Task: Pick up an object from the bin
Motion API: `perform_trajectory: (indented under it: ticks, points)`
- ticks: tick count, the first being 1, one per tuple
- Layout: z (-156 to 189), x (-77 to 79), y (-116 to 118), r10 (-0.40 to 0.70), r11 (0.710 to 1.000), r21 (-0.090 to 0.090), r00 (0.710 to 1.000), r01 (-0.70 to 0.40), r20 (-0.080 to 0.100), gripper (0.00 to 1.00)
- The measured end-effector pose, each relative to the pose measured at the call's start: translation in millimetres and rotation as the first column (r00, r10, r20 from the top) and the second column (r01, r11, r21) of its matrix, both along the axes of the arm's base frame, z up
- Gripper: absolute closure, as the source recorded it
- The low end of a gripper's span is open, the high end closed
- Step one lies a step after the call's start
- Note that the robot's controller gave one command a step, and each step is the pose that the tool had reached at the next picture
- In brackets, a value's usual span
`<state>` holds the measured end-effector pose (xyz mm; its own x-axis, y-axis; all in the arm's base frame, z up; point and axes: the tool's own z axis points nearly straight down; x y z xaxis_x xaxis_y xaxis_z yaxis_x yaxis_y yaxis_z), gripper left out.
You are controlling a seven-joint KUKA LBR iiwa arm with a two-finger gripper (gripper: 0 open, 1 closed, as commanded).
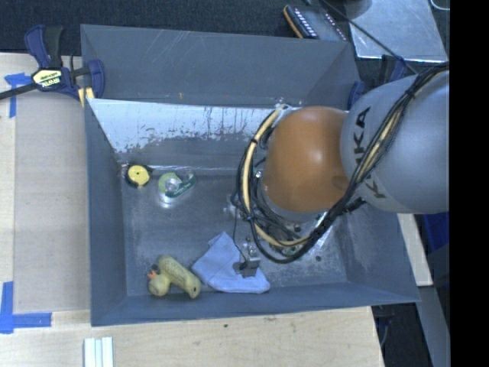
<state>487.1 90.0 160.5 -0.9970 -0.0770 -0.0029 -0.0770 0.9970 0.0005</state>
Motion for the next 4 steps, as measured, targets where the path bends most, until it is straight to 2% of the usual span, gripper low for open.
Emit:
perform_trajectory:
  ticks: [1, 2, 3, 4]
  points:
    - [-24.0, 1.7, 13.3, 0.536, 0.844, -0.002, 0.844, -0.536, -0.002, 0.00]
    - [-58.4, 3.1, 2.8, 0.338, 0.941, -0.001, 0.941, -0.338, -0.001, 0.00]
    - [-89.0, 20.6, -21.0, 0.279, 0.960, 0.000, 0.960, -0.279, 0.000, 1.00]
    - [-89.0, 20.6, -21.0, 0.279, 0.960, 0.000, 0.960, -0.279, 0.000, 1.00]
